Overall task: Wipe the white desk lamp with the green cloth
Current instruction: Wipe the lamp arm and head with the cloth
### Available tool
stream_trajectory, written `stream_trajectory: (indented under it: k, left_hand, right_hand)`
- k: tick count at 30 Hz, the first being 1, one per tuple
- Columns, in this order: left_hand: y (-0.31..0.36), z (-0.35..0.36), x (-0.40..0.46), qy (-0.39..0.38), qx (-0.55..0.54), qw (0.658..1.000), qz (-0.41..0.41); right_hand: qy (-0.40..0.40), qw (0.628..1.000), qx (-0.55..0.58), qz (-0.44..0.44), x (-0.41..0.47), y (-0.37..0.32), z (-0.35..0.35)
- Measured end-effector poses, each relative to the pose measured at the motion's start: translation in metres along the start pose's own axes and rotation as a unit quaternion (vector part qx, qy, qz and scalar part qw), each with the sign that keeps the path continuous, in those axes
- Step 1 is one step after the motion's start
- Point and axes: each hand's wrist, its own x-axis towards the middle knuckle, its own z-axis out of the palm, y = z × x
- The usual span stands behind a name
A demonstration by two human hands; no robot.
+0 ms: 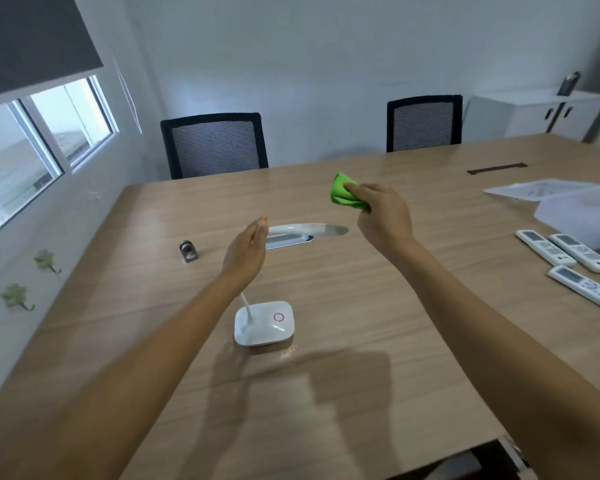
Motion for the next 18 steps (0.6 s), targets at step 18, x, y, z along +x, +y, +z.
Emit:
stream_trajectory:
  k: [18]
  left_hand:
    - [0.004,0.006,-0.001,0.004,0.022,1.0,0.021]
  right_hand:
    - [-0.1,0.995,-0.011,-0.015,-0.041,0.038,0.021]
